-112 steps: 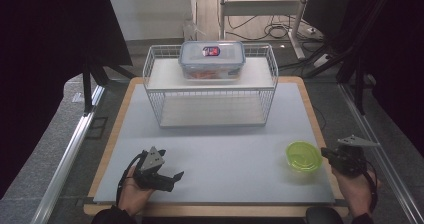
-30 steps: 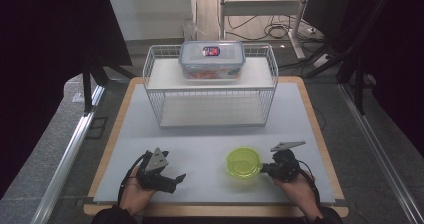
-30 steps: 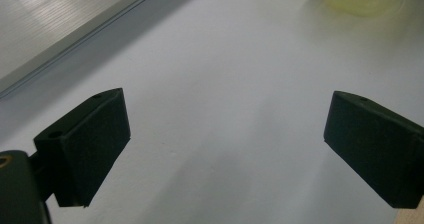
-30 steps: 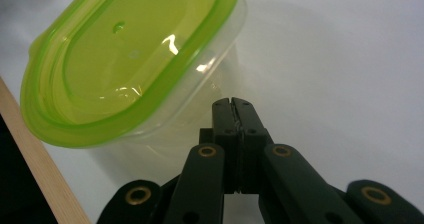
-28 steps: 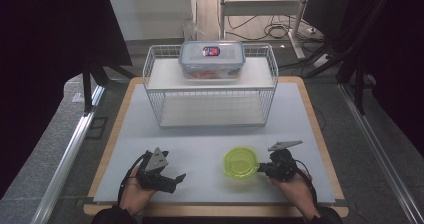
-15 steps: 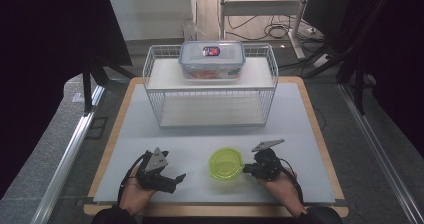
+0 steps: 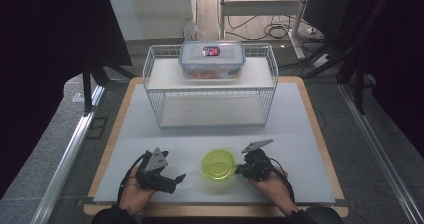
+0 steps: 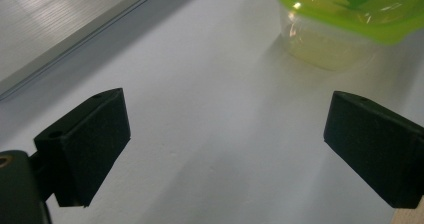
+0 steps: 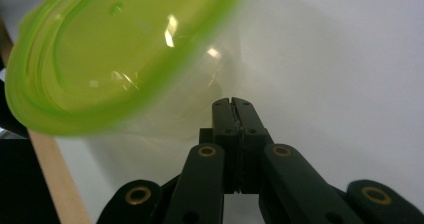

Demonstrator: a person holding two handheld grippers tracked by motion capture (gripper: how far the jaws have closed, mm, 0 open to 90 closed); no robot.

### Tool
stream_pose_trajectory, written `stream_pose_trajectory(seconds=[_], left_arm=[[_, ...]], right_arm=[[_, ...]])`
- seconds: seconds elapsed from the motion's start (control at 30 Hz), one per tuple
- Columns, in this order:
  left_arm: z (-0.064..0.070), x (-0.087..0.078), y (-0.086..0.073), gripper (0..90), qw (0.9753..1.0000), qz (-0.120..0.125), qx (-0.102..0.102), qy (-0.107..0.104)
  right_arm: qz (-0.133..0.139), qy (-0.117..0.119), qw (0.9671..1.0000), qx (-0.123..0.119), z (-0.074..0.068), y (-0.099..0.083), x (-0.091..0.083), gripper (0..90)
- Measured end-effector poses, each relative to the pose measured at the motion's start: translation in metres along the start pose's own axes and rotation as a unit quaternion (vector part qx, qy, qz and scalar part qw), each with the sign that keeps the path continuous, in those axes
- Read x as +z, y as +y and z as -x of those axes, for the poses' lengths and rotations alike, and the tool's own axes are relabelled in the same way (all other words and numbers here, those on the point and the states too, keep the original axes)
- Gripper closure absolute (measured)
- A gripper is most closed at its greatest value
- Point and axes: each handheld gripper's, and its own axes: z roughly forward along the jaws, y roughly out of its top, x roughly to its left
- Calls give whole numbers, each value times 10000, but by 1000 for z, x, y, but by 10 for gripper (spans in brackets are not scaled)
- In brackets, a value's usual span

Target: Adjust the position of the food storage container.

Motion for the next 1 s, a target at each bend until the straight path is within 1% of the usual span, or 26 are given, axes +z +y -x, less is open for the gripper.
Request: stream_pose_trajectory(seconds=[0.07, 0.13, 0.3, 0.4, 0.5, 0.53, 0.67, 0.73, 0.8, 0.9, 1.0], left_arm=[[0, 0, 0, 45, 10000, 4, -3, -8], [0, 0, 0, 45, 10000, 6, -3, -15], [-1, 0, -1, 45, 10000, 1, -29, -34], [-1, 1, -1, 44, 10000, -24, -52, -61], [-1, 0, -1, 47, 9999, 24, -55, -97], [-1, 0, -1, 47, 9999, 42, -43, -99], [-2, 1, -2, 48, 9999, 73, -13, -80], [-2, 1, -3, 48, 10000, 70, 34, -51], [-2, 1, -3, 43, 9999, 96, 35, -66], [-2, 2, -4, 39, 9999, 96, 33, -76], [-3, 2, -4, 38, 9999, 92, -12, -116]], right_arm=[[46, -136, 9999, -57, 2, 0, -4, 888], [111, -175, 9998, -77, 4, -1, -8, 876], [204, -441, 9986, -211, 9, -3, -16, 824], [341, -602, 9972, -285, 12, -5, -23, 750], [517, -722, 9955, -343, 15, -6, -30, 638], [569, -743, 9948, -393, 16, -7, -32, 593], [680, -731, 9943, -372, 21, -9, -36, 440], [737, -712, 9940, -381, 24, -10, -37, 386], [774, -705, 9937, -409, 25, -10, -38, 325], [793, -709, 9934, -430, 26, -11, -37, 290], [807, -714, 9932, -434, 26, -11, -37, 266]])
